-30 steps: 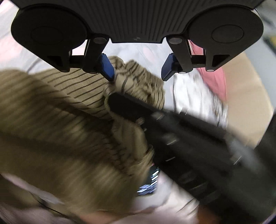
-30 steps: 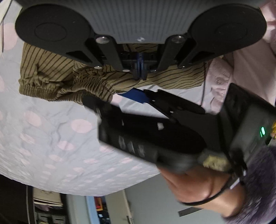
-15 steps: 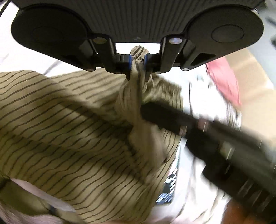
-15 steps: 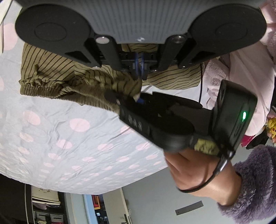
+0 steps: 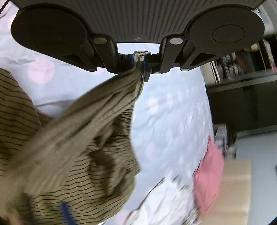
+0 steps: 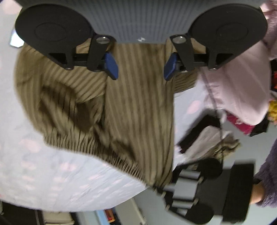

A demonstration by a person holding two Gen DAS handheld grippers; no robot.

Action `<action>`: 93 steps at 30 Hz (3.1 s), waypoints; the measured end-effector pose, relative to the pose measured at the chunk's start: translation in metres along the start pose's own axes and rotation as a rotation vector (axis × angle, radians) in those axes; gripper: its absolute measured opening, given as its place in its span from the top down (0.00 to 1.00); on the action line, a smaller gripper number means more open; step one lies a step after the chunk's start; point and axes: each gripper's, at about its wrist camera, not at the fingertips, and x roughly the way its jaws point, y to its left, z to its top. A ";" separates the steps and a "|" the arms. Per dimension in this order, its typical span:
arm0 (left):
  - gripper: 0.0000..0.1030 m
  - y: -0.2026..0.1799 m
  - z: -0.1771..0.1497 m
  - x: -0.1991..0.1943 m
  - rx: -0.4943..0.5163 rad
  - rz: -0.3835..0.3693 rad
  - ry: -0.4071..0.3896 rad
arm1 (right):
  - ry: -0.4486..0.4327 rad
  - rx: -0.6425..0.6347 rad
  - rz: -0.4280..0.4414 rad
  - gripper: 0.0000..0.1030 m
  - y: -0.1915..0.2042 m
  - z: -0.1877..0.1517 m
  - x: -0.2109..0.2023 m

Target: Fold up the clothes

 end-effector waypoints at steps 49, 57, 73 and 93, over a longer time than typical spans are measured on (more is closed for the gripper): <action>0.96 0.125 -0.149 -0.300 -0.996 0.309 -0.214 | -0.705 -0.305 -0.894 0.99 0.149 0.084 -0.308; 0.96 0.153 -0.160 -0.325 -1.064 0.331 -0.286 | -0.800 -0.393 -0.973 0.99 0.176 0.126 -0.348; 0.96 0.223 -0.166 -0.217 -1.234 0.359 -0.209 | -0.833 -0.323 -1.139 0.99 0.066 0.291 -0.265; 0.96 0.118 -0.177 -0.200 -1.145 0.142 -0.232 | -0.689 -0.410 -0.870 0.99 0.052 0.187 -0.241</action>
